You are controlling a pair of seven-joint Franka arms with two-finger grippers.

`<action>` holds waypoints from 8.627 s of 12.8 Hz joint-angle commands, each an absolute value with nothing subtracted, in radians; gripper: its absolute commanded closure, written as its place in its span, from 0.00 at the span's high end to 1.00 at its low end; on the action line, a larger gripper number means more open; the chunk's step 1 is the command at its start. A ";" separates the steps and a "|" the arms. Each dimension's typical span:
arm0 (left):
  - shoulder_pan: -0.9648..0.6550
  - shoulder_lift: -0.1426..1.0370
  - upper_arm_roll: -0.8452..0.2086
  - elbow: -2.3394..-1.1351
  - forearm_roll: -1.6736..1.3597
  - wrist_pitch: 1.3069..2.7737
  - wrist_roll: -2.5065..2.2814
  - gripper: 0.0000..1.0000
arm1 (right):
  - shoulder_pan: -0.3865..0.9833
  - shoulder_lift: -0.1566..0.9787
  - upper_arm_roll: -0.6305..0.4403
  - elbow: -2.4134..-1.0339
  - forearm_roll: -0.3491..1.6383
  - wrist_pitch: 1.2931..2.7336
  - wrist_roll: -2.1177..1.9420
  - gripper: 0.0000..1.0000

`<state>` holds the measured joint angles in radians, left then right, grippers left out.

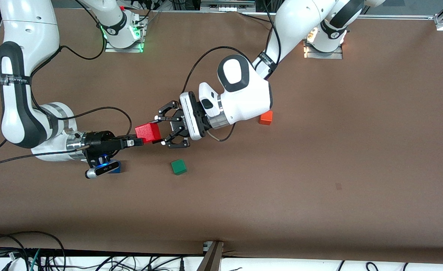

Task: Pass red block to right arm, stack on blue
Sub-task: 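Close the right gripper on the red cube held by the left gripper, then open the left gripper and withdraw it while the right gripper holds the cube, then move the red cube with the right gripper above the blue cube, then lower the red cube onto the blue cube with the right gripper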

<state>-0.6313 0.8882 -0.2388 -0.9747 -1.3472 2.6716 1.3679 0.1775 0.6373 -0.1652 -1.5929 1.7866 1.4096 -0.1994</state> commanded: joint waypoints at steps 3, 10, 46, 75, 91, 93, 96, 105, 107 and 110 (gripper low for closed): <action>-0.649 0.908 -0.227 -0.942 -1.371 2.677 1.348 0.00 | 0.183 0.624 -0.164 -1.605 1.818 1.414 -0.187 0.37; -0.653 0.907 -0.225 -0.945 -1.371 2.678 1.270 1.00 | 0.172 0.624 -0.164 -1.601 1.818 1.404 -0.190 0.33; -0.163 0.273 0.249 -1.360 -0.043 1.654 0.506 1.00 | 0.202 0.410 -0.261 -1.342 0.505 1.569 -0.109 0.34; -0.043 0.147 0.081 -1.480 -0.083 1.526 0.037 1.00 | 0.308 0.506 -0.258 -1.872 0.310 2.589 -0.172 0.33; -0.044 0.156 0.081 -1.471 -0.074 1.520 0.038 1.00 | 0.316 0.557 -0.258 -1.813 0.314 2.595 -0.172 0.33; -0.043 0.156 0.081 -1.471 -0.077 1.519 0.038 1.00 | 0.327 0.561 -0.258 -1.813 0.316 2.596 -0.172 0.33; -0.043 0.156 0.083 -1.470 -0.077 1.519 0.038 1.00 | 0.336 0.565 -0.258 -1.816 0.316 2.597 -0.149 0.33; -0.043 0.156 0.083 -1.470 -0.077 1.519 0.038 1.00 | 0.325 0.555 -0.267 -1.821 0.313 2.585 -0.158 0.33; -0.043 0.156 0.083 -1.470 -0.080 1.519 0.038 1.00 | 0.325 0.557 -0.267 -1.824 0.313 2.585 -0.156 0.33; -0.046 0.167 0.081 -1.470 -0.078 1.516 0.035 1.00 | 0.324 0.558 -0.267 -1.824 0.313 2.585 -0.156 0.33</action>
